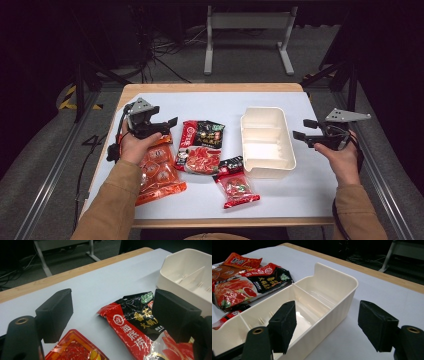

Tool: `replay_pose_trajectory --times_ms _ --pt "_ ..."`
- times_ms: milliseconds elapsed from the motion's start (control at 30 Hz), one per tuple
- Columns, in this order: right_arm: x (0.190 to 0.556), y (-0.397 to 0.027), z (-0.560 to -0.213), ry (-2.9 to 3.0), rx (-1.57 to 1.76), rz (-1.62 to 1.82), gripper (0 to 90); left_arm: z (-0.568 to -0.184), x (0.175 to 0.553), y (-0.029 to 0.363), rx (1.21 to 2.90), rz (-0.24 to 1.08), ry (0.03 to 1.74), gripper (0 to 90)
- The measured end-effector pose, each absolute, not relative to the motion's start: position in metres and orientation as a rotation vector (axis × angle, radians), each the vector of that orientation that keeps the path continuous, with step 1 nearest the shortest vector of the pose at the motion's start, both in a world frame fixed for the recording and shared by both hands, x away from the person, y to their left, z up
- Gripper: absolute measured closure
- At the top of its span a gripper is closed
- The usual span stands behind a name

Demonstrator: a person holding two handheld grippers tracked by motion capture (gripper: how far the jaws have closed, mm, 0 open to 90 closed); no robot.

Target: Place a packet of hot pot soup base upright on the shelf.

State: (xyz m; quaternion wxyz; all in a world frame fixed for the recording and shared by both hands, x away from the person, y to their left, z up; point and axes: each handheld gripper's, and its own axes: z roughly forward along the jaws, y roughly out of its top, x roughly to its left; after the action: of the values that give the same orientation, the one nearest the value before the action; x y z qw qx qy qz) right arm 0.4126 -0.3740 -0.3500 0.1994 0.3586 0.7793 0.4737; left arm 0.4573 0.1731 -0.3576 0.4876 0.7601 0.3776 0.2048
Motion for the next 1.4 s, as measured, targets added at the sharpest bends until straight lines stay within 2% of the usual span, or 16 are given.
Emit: replay_pose_trajectory --times_ms 600,933,1400 --pt "0.407 -0.379 -0.354 2.18 1.035 1.316 31.1 -0.379 0.492 0.144 1.874 0.44 0.95 17.5" --pt "0.396 -0.387 -0.358 2.169 1.07 1.302 31.1 -0.401 0.517 0.126 1.991 0.387 0.995 20.4" --pt "0.39 -0.391 -0.361 2.171 1.081 1.292 30.9 -0.425 0.533 0.119 2.044 0.313 1.051 28.5"
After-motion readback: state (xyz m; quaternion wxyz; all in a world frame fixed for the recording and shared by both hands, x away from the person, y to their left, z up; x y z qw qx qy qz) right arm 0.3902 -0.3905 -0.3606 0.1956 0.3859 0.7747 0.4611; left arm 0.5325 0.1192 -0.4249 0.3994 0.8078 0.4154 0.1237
